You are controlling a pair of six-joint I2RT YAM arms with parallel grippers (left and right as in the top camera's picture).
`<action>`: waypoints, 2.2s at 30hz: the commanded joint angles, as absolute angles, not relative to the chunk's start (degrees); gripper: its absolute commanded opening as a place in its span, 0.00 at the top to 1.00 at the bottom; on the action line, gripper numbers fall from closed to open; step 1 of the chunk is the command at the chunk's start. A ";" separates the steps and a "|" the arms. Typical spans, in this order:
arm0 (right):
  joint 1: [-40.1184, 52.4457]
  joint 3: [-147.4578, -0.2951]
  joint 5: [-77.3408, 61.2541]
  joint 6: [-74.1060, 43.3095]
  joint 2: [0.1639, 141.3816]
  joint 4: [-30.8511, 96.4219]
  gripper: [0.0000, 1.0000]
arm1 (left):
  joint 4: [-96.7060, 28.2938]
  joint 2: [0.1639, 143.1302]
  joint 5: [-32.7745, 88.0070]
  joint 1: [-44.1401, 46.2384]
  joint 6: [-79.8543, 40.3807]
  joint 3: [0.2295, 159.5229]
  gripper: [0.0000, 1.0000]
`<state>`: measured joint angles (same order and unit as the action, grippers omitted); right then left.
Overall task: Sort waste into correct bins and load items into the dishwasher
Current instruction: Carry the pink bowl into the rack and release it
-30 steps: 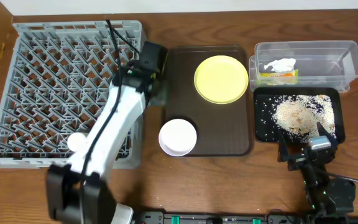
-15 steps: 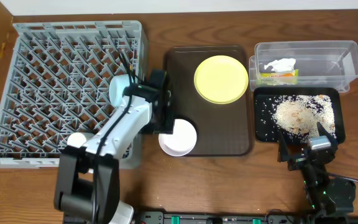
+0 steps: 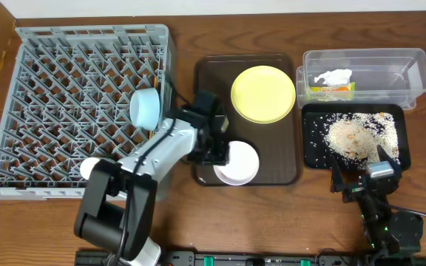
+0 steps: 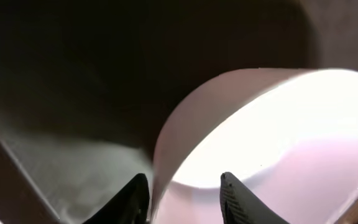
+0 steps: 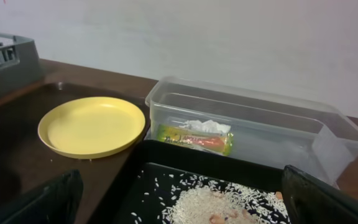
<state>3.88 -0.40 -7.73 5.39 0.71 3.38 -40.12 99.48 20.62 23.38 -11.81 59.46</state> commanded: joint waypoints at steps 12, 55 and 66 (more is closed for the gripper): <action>3.18 -0.32 -7.53 4.78 0.43 3.62 0.01 | -41.98 105.10 14.87 25.36 -15.35 61.01 0.92; 3.18 -0.32 -7.53 4.78 0.45 3.62 0.01 | -39.16 102.98 -63.92 3.14 -4.73 72.49 0.89; 3.18 -0.32 -7.53 4.78 0.45 3.60 0.01 | -42.19 102.98 -62.17 5.23 -4.78 72.49 0.62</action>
